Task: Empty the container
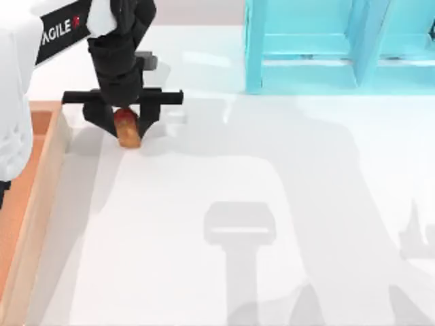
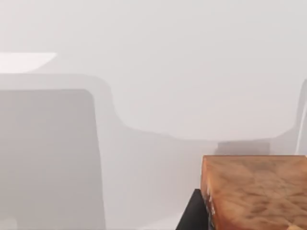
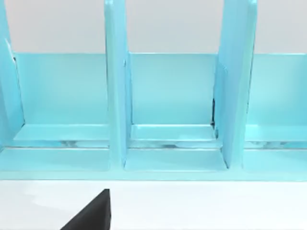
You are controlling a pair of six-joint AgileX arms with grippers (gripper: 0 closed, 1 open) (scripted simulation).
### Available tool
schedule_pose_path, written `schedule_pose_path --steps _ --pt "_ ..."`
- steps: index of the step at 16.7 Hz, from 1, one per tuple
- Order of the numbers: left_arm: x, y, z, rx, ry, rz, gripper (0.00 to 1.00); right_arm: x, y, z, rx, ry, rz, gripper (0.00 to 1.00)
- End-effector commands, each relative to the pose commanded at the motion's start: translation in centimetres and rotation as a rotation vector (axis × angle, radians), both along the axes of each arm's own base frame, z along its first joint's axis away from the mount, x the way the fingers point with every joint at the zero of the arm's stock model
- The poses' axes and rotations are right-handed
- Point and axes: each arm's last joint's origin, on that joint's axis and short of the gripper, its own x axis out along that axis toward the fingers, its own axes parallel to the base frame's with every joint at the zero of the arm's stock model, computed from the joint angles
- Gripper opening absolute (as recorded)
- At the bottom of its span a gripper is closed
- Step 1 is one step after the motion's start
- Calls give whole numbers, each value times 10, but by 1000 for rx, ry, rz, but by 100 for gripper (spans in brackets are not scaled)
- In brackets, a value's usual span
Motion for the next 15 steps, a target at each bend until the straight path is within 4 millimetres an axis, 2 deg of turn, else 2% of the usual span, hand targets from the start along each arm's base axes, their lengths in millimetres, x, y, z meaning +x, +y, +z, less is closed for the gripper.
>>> schedule_pose_path --steps 1,14,15 --pt "0 0 0 0 0 0 0 0 0 0 0 0 0 100" --pt "0 0 0 0 0 0 98 0 0 0 0 0 0 100" --pt "0 0 0 0 0 0 100 0 0 0 0 0 0 100"
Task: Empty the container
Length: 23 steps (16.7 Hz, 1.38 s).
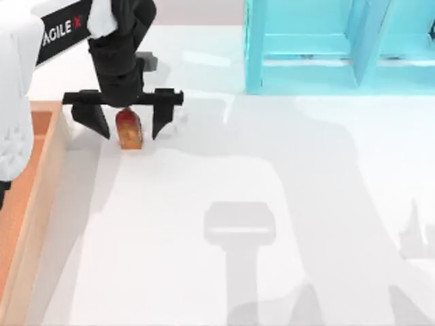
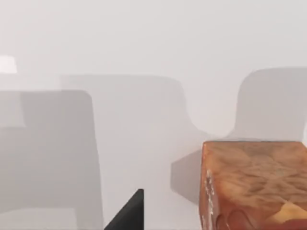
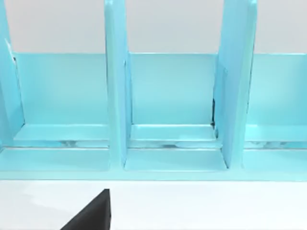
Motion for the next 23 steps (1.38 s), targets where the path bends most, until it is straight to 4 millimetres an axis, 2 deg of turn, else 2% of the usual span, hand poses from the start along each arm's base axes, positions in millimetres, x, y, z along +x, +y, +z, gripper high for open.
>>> schedule_pose_path --steps 10,13,20,23 --pt "1 0 3 1 2 1 100 0 0 0 0 0 0 100" --pt "3 -1 18 2 8 1 100 0 0 0 0 0 0 100" --pt "1 0 73 1 2 1 100 0 0 0 0 0 0 100" --pt "0 0 80 0 0 1 100 0 0 0 0 0 0 100"
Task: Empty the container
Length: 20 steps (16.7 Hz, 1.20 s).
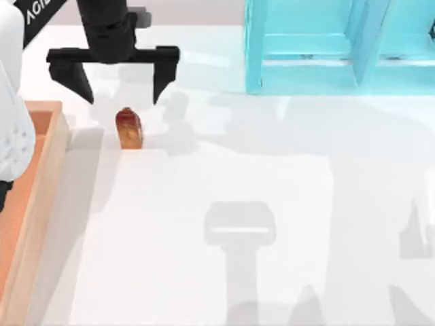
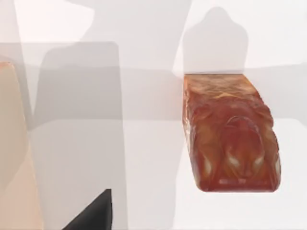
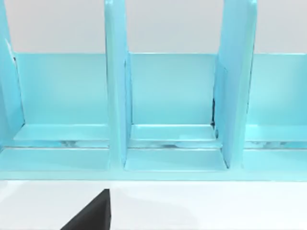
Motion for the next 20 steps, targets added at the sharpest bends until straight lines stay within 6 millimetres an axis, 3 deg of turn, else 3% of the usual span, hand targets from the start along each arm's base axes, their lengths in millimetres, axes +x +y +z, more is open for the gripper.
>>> schedule_pose_path --steps 3,5,9,12,16,18,20 --pt "0 2 0 -1 -1 1 100 0 0 0 0 0 0 100" --pt "1 18 5 -5 -11 1 100 0 0 0 0 0 0 100" --pt "-13 90 30 -5 -24 -1 100 0 0 0 0 0 0 100" --pt "-33 128 33 2 7 -1 100 0 0 0 0 0 0 100" --pt "-79 195 45 -2 21 -5 100 0 0 0 0 0 0 100" --pt "-97 216 50 0 6 -5 100 0 0 0 0 0 0 100" --pt "-104 224 52 3 -1 -5 100 0 0 0 0 0 0 100"
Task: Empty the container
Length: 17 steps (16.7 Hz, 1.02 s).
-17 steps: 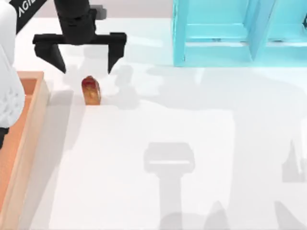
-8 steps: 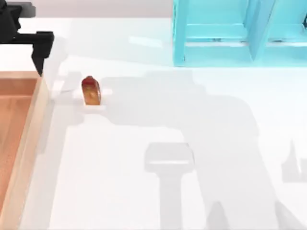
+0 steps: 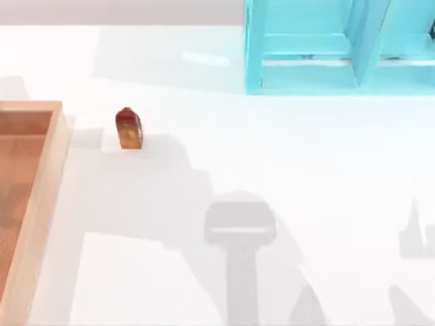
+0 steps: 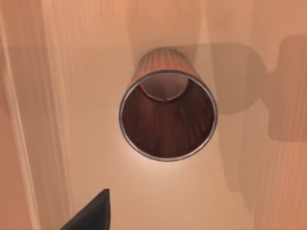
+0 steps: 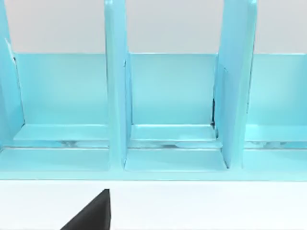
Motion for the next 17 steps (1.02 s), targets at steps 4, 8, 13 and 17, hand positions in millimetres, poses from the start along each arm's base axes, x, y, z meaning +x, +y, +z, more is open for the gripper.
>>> schedule_pose_path --steps 4,8,13,17 --pt "1 -1 -1 0 3 -3 100 0 0 0 0 0 0 100" --pt "3 0 -19 -1 2 0 100 0 0 0 0 0 0 100" --pt "4 1 -70 0 0 0 100 0 0 0 0 0 0 100" --pt "0 1 -99 0 0 0 100 0 0 0 0 0 0 100"
